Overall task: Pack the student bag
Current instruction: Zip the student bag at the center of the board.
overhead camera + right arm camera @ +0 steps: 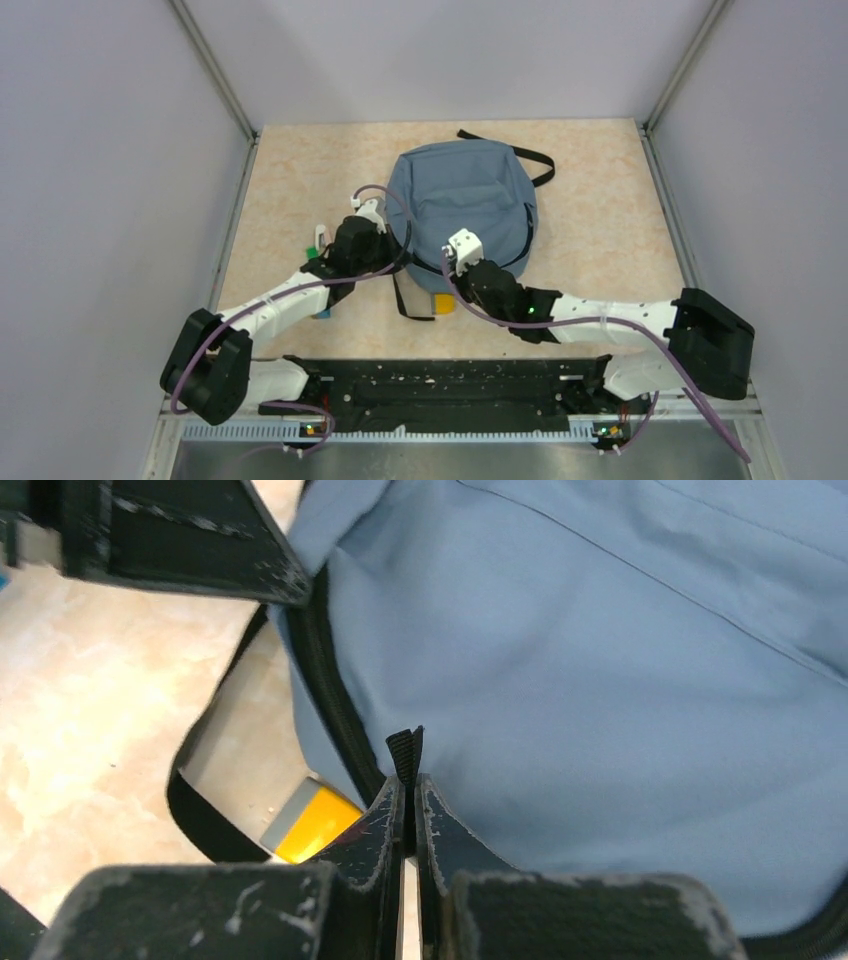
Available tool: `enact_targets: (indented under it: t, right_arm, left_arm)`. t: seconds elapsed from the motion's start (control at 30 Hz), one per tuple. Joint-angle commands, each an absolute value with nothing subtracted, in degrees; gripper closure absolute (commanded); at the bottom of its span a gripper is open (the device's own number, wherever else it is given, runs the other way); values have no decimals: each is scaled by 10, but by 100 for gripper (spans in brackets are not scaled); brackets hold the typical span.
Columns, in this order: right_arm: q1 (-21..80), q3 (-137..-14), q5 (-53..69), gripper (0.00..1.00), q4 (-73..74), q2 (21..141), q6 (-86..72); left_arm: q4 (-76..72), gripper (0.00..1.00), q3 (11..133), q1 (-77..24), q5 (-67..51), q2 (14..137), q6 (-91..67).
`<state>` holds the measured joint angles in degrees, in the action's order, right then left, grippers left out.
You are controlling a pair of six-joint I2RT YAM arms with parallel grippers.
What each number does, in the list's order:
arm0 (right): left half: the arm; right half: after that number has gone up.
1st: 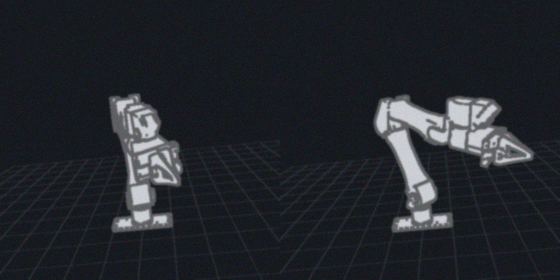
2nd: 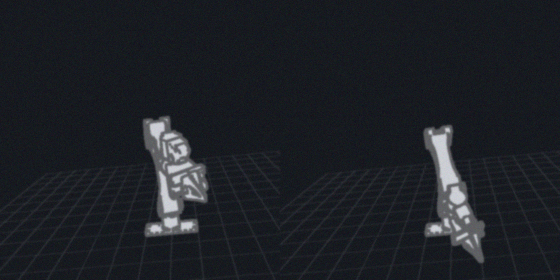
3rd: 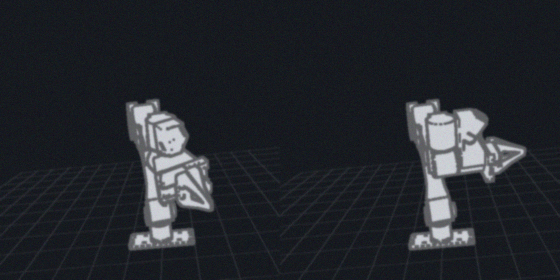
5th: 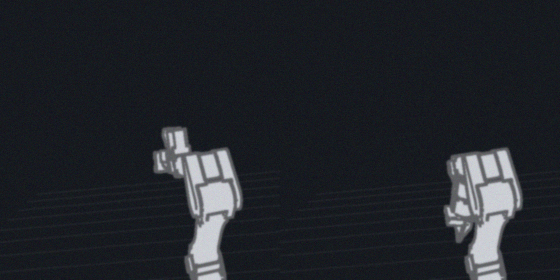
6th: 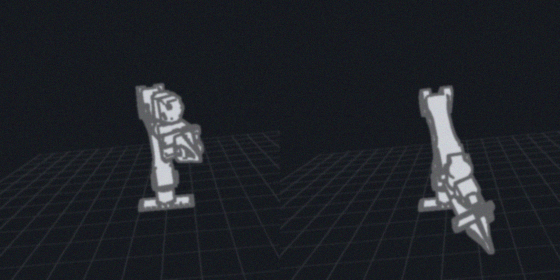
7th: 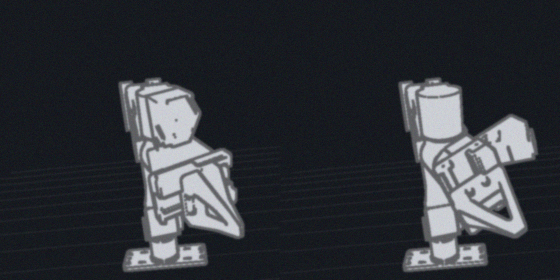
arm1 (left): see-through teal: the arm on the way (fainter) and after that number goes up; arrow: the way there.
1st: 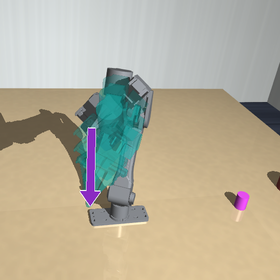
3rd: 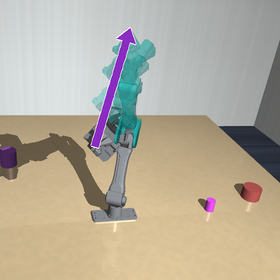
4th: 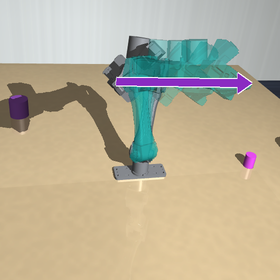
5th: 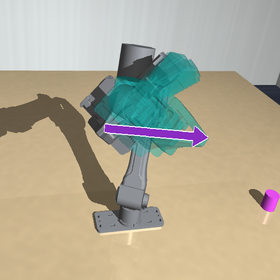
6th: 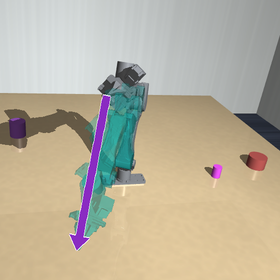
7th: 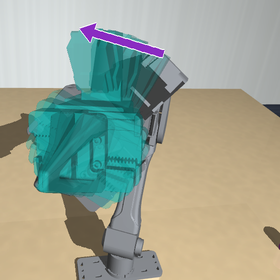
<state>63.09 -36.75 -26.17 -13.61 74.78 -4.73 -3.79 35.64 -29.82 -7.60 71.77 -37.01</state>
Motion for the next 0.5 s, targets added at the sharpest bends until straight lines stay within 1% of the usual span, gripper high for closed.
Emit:
enact_targets:
  t: [0.0,0.3,0.4,0.47]
  right_arm:
    - [628,-357,-353,100,-115,717,-81]
    - [628,-358,-464,100,-47,705,-156]
    - [627,-354,-482,100,-39,701,-177]
    - [618,-347,-472,100,-46,692,-192]
  left_arm:
    - [-68,100,390,-273,-33,722,-366]
    - [-71,100,411,-234,-31,737,-359]
    - [-76,100,417,-219,-30,745,-353]
    - [-83,100,421,-208,-31,756,-350]
